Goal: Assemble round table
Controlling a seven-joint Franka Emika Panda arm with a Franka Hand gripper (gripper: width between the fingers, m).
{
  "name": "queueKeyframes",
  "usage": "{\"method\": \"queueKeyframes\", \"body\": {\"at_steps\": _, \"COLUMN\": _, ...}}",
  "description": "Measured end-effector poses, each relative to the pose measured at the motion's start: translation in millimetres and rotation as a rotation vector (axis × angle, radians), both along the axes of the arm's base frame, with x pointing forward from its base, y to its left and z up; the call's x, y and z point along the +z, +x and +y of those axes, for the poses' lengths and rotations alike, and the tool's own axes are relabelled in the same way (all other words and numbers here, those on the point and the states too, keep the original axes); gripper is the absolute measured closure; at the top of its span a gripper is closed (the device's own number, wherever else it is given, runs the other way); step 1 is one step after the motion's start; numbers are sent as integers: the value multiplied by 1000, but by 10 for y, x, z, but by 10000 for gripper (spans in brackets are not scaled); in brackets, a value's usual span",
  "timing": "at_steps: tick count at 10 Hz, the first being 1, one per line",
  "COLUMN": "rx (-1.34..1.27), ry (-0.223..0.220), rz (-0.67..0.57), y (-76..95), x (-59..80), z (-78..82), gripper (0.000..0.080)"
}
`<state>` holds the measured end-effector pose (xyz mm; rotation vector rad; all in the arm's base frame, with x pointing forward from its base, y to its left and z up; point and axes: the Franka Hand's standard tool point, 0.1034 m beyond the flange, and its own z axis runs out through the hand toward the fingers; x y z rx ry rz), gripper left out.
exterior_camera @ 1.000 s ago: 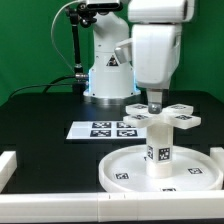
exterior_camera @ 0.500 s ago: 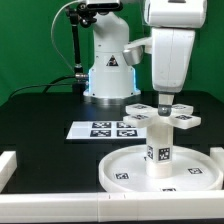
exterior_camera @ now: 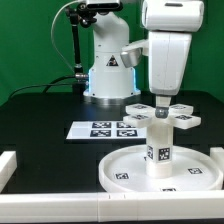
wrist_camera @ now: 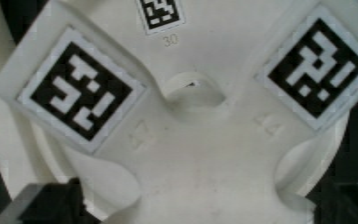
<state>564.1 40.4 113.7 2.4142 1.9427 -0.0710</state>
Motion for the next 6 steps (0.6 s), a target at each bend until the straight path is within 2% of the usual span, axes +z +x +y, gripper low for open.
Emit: {"method": "queueKeyframes", "body": {"at_steps": 6, "rx": -8, "ry": -5, "rz": 20, "y": -40, "x": -113, "z": -56, "gripper": 151}}
